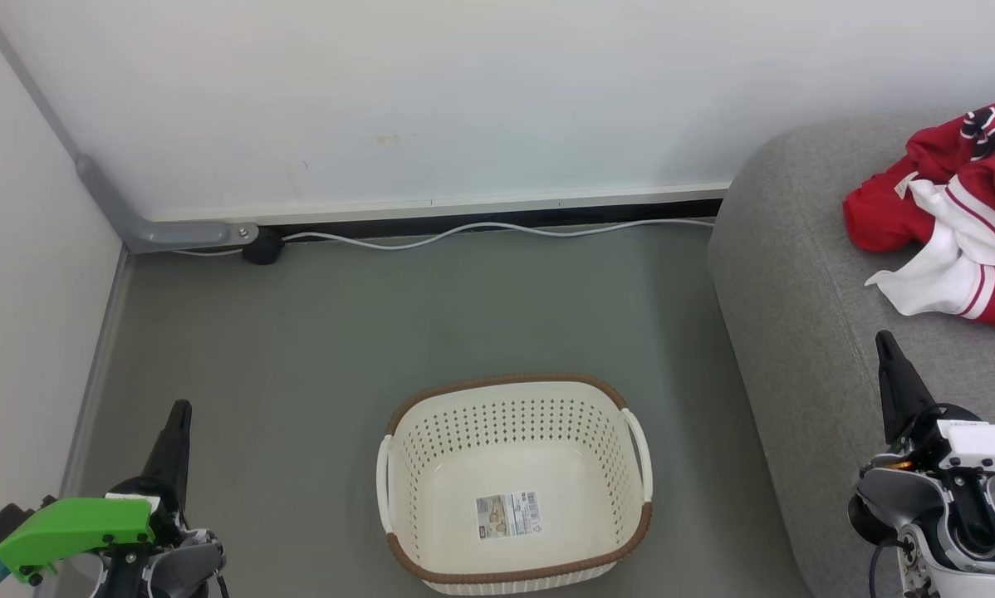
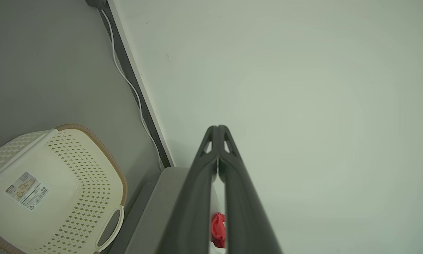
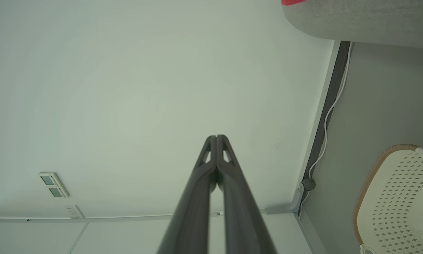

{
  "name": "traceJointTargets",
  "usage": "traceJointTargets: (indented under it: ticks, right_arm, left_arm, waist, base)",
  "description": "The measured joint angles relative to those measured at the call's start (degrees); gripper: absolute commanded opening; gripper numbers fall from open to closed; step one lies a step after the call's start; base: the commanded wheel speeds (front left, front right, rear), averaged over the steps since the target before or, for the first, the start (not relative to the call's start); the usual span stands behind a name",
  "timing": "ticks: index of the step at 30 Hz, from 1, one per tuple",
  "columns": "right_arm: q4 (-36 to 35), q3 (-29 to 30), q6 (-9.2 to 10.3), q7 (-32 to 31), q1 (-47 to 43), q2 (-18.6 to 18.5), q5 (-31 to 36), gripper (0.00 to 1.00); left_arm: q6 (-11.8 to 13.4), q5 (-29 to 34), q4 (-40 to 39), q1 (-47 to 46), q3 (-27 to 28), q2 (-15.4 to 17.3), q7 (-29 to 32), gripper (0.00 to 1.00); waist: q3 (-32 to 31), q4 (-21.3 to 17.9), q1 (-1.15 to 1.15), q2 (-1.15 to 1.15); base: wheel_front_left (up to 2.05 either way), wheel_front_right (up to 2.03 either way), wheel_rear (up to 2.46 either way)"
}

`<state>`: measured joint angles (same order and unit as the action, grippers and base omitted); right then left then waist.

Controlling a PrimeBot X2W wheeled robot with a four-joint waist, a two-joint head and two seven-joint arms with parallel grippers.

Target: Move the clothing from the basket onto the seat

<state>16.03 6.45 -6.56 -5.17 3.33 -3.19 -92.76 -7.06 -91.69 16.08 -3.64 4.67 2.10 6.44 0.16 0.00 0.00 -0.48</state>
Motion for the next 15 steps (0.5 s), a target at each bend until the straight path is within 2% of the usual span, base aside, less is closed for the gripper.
traceJointTargets:
  ticks: [15]
  right_arm:
    - [0.0,0.0,0.00,0.0,0.0,0.0,0.0,0.00]
  left_arm:
    - [0.0,0.0,-0.1,0.0,0.0,0.0,0.0,0.00]
  waist:
    - [0.0,0.0,0.00,0.00]
  base:
    - [0.00,0.00,0.00]
